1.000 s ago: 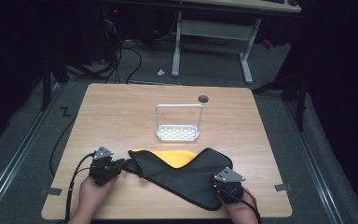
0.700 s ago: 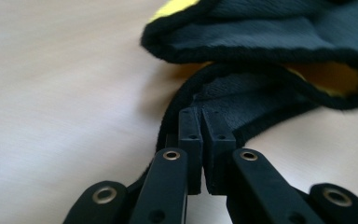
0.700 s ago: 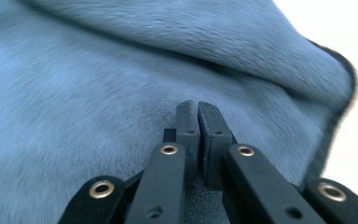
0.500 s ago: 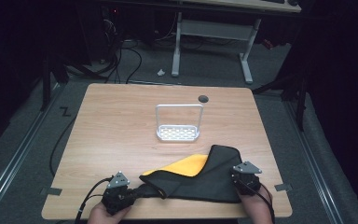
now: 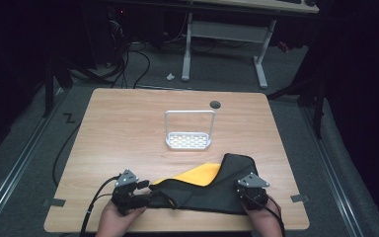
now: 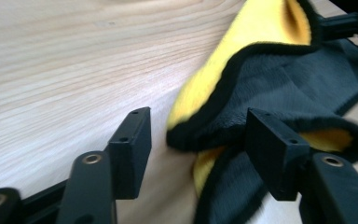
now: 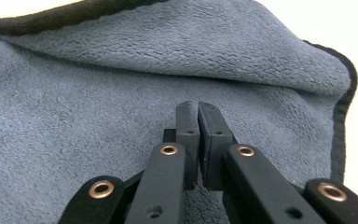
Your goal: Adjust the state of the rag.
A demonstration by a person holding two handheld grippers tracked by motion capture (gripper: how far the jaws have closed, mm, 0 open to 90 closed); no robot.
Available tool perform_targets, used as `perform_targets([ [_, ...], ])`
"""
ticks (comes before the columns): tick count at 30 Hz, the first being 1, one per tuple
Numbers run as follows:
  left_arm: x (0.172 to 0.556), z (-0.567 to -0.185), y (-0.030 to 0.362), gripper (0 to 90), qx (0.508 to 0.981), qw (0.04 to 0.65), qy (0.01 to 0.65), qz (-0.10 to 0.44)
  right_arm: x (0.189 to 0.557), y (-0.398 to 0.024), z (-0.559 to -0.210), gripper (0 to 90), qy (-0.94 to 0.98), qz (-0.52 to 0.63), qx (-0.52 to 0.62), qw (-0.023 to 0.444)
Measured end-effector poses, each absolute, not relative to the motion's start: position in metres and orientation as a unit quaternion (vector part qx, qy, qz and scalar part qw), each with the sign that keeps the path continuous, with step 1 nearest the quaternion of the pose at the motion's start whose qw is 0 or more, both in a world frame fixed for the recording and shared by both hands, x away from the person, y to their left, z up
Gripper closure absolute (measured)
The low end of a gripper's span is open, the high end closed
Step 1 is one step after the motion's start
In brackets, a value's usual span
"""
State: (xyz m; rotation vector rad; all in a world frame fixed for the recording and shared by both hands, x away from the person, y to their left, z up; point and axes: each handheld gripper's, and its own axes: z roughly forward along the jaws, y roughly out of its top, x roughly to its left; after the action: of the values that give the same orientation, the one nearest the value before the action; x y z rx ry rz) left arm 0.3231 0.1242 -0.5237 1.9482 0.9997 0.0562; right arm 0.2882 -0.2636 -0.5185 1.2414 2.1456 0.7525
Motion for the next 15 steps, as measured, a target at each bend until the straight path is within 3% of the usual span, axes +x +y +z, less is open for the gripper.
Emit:
perform_targets([
  [3, 0.332, -0.524, 0.121, 79.9, 0.791, 0.458, 0.404, 0.024, 0.287, -0.264, -0.520, 88.4, 0.798, 0.278, 0.461, 0.270],
  [4, 0.342, -0.522, 0.122, 83.6, 0.792, 0.455, 0.406, 0.039, 0.287, -0.264, -0.520, 88.4, 0.799, 0.275, 0.463, 0.269],
  [15, 0.415, -0.520, 0.155, 83.9, 0.776, 0.403, 0.476, 0.091, 0.289, -0.270, -0.522, 88.7, 0.800, 0.271, 0.466, 0.263],
])
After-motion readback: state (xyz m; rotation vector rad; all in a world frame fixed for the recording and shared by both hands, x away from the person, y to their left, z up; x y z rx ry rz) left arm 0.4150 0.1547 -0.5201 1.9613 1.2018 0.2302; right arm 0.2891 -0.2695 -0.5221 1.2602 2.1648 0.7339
